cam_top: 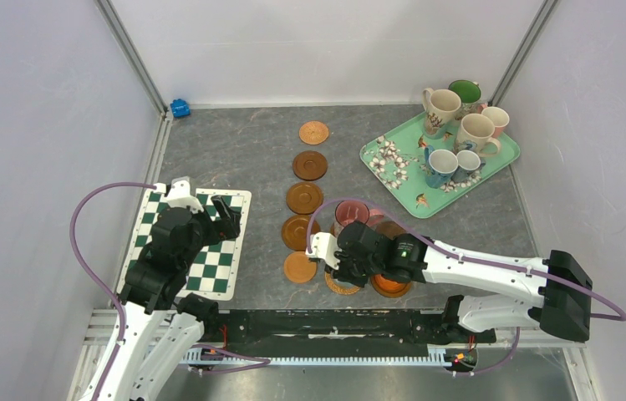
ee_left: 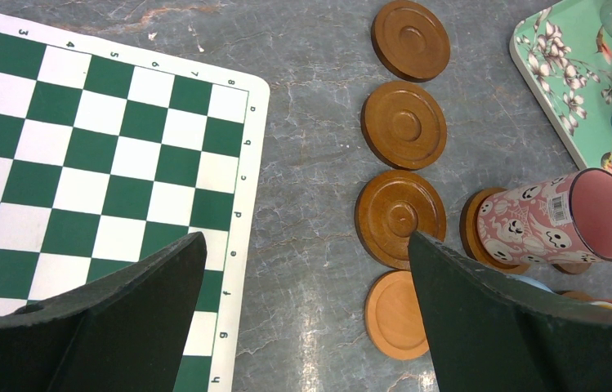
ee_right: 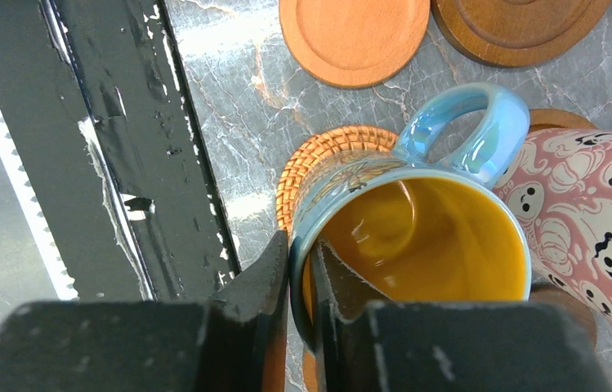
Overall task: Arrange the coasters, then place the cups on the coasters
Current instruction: Place the cup on the coaster.
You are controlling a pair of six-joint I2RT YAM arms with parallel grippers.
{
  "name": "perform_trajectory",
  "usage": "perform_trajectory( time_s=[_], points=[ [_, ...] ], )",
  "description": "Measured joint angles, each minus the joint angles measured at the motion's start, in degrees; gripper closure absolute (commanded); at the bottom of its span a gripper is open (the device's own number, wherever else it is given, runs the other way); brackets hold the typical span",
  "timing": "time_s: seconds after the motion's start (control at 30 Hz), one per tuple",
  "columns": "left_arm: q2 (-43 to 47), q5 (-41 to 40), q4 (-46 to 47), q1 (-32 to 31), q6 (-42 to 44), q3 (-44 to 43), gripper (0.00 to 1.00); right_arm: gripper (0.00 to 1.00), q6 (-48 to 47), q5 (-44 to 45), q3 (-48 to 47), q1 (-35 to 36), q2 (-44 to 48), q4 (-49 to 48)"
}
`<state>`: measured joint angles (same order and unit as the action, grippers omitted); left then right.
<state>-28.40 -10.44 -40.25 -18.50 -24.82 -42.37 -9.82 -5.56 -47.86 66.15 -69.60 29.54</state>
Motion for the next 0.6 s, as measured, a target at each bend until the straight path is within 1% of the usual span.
perform_trajectory(
  time_s=[0.2,0.27,0.4,0.6],
  points=[
    [0.0,0.0,0.0,0.0,0.0,0.0,0.0,0.65,0.22,0.28,-0.17,0.0,0.0,-1.05],
    [0.0,0.02,0.0,0.0,0.0,0.0,0.0,0.61,0.35,0.31,-0.9,0.0,-0.13,-0.63],
    [0.0,0.02,0.0,0.0,0.0,0.0,0.0,0.55,0.81,0.24,-6.54,0.0,-1.55,1.16],
    [0.02,0.07,0.02,0.0,0.0,0.0,0.0,0.52,2.25,0.68,-16.85,-0.07,-5.42,4.74]
  ],
)
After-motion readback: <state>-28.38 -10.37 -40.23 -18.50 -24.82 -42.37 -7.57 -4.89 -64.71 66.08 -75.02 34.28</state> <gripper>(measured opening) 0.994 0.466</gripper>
